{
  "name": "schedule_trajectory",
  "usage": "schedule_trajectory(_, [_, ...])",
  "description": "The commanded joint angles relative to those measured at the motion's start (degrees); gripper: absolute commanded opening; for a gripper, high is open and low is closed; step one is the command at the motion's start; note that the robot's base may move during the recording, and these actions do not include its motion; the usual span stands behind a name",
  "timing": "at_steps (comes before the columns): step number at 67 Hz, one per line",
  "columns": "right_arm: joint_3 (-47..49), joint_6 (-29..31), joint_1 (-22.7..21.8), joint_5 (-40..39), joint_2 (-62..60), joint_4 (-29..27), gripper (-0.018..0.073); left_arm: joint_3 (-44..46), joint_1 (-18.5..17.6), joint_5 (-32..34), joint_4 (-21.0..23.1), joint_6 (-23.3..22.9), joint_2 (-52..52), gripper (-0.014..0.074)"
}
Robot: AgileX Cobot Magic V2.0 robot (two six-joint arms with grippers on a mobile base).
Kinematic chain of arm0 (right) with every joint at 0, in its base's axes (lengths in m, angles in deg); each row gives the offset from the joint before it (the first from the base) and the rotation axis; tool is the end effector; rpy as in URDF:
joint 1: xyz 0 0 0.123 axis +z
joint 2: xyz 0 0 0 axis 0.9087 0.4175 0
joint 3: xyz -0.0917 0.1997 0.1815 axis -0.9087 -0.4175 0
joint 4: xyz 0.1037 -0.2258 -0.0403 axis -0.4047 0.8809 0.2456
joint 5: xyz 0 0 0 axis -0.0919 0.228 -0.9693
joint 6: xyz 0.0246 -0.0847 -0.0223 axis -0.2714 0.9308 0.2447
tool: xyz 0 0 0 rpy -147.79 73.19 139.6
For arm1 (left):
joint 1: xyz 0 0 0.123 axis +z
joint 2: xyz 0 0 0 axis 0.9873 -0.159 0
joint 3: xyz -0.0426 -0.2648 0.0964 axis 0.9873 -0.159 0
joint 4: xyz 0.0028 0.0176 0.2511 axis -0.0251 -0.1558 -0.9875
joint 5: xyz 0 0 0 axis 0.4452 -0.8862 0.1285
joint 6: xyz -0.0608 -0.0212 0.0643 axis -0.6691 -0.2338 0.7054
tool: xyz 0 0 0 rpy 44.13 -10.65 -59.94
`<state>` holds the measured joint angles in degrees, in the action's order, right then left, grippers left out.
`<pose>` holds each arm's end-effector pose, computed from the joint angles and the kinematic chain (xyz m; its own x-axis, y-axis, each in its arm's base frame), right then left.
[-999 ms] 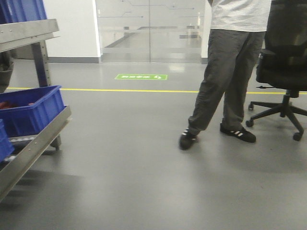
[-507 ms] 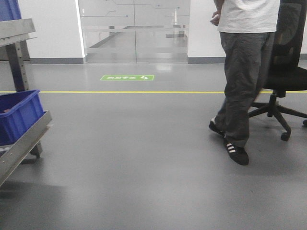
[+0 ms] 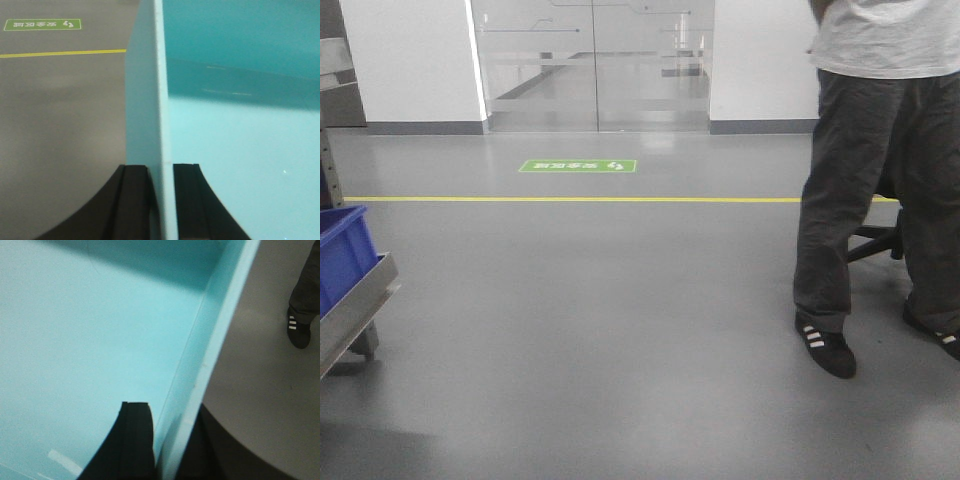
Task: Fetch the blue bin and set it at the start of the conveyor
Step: 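Hold the bin in both grippers while the base drives to the conveyor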
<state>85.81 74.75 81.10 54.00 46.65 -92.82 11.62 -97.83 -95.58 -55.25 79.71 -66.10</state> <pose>0.2600 0.0786 0.4781 -0.6238 -0.0115 -0.7815 -0.2164 0.9633 0.1586 0.2681 -0.0810 0.5086 -0.3383 0.0103 -0.9410 0.2547 0.9636 -0.0811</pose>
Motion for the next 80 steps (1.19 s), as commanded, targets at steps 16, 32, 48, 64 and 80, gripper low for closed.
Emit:
schedule_trajectory(16, [0.45, 2.14, -0.29, 0.44, -0.6, 2.34, -0.0151, 0.59, -0.07, 5.02, 0.06, -0.59, 0.85, -0.0111])
schedule_trajectory(32, [0.45, 2.14, -0.29, 0.44, -0.6, 2.34, -0.0151, 0.59, -0.07, 5.02, 0.06, -0.59, 0.85, -0.0111])
schedule_trajectory(48, [0.45, 2.14, -0.29, 0.33, -0.6, 2.34, -0.0151, 0.59, -0.07, 5.02, 0.06, -0.59, 0.85, -0.0111])
schedule_trajectory(64, [0.45, 2.14, -0.29, 0.33, -0.6, 2.34, -0.0151, 0.59, -0.07, 5.02, 0.06, -0.59, 0.85, -0.0111])
schedule_trajectory(80, [0.45, 2.14, -0.29, 0.33, -0.6, 2.34, -0.0151, 0.59, -0.07, 5.02, 0.06, -0.59, 0.85, -0.0111])
